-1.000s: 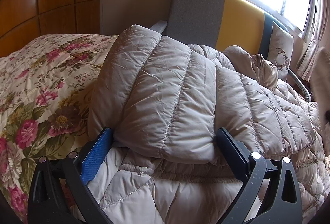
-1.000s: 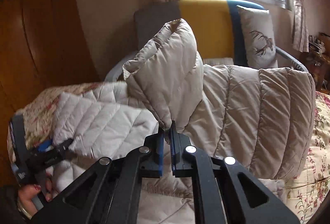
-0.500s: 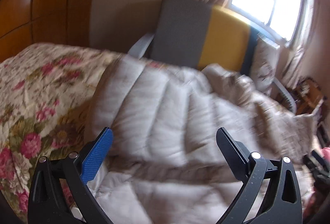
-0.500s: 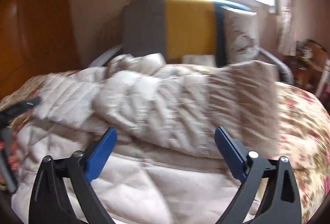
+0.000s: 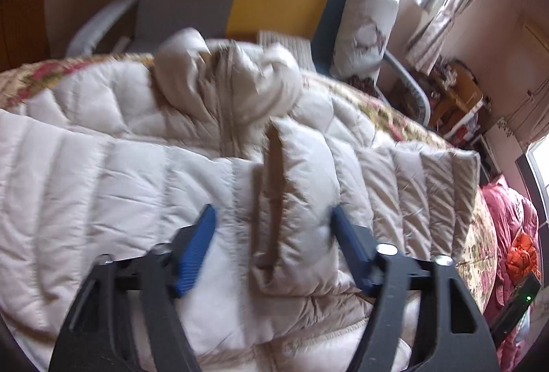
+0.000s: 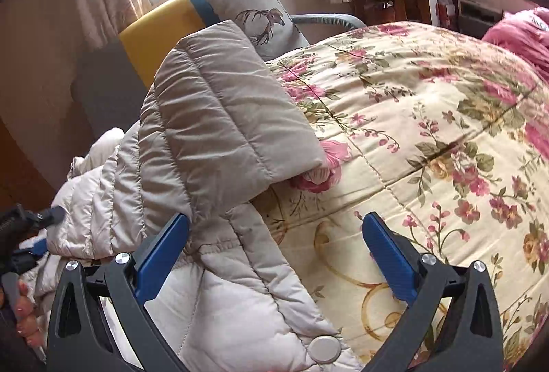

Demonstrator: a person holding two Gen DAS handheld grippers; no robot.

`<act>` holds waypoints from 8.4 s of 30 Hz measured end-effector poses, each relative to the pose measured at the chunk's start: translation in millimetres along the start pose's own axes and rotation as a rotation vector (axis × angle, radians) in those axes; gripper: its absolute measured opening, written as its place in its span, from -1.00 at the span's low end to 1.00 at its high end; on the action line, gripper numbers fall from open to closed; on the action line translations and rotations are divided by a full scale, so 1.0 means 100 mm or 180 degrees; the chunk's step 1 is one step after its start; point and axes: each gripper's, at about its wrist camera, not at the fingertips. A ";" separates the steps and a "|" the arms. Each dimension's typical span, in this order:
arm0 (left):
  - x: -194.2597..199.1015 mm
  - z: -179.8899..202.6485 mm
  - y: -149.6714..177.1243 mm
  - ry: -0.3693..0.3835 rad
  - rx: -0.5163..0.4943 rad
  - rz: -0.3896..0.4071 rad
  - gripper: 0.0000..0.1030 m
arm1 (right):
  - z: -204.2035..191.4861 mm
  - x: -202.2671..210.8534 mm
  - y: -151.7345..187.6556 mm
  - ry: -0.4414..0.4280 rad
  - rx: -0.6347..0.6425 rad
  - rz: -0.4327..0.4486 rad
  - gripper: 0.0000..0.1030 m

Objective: Fold large clothes

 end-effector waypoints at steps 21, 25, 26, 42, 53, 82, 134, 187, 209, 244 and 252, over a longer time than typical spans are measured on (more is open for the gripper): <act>0.78 -1.14 0.49 -0.0167 0.0726 0.0692 -0.85 | 0.00 0.08 0.00 -0.0115 -0.0165 0.0026 0.96; 0.73 -1.20 0.73 -0.0059 0.0776 0.0875 -0.85 | -0.10 0.05 -0.06 -0.0004 -0.0033 -0.0122 0.96; 0.73 -1.20 0.76 -0.0048 0.0774 0.0911 -0.85 | -0.14 0.07 -0.10 0.0016 0.0036 -0.0112 0.96; 0.60 -1.03 0.82 -0.0132 0.0374 0.0841 -0.74 | -0.81 -1.34 -0.75 0.0906 0.0979 -0.0263 0.96; 0.50 -0.91 0.74 -0.0255 0.0182 0.0712 -0.72 | -0.68 -0.87 -0.85 0.0837 0.0670 0.0008 0.96; 0.74 -1.75 0.16 -0.1154 0.0518 0.0582 0.22 | -1.39 -1.04 0.16 0.0316 0.1818 -0.0268 0.97; 1.96 -1.22 2.28 -0.0728 0.0210 0.0637 0.80 | -1.02 0.61 0.74 0.0183 0.2467 -0.0370 0.97; 2.21 -1.37 3.23 0.0526 0.0405 0.0058 0.50 | 1.05 1.03 0.76 -0.1641 0.0720 -0.1637 0.21; 2.33 -0.84 3.13 0.1401 0.0177 0.0183 -0.63 | 0.84 0.94 1.18 -0.2221 0.0449 -0.2548 -0.59; 4.04 -0.66 2.92 0.2319 0.0496 0.1610 -0.70 | 0.85 2.45 0.30 -0.4739 -0.0062 -0.1464 -0.68; 3.97 -0.73 2.71 0.2443 0.0522 0.1691 -0.70 | 0.84 2.61 0.20 -0.4877 -0.0156 -0.1346 -0.68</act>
Point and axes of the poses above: each gripper's, at about its wrist camera, not at the fingertips, and x roughly against the way its jaws point, z to its right, y to its underside, and after that the axes turned 7 degrees about -x, right-handed
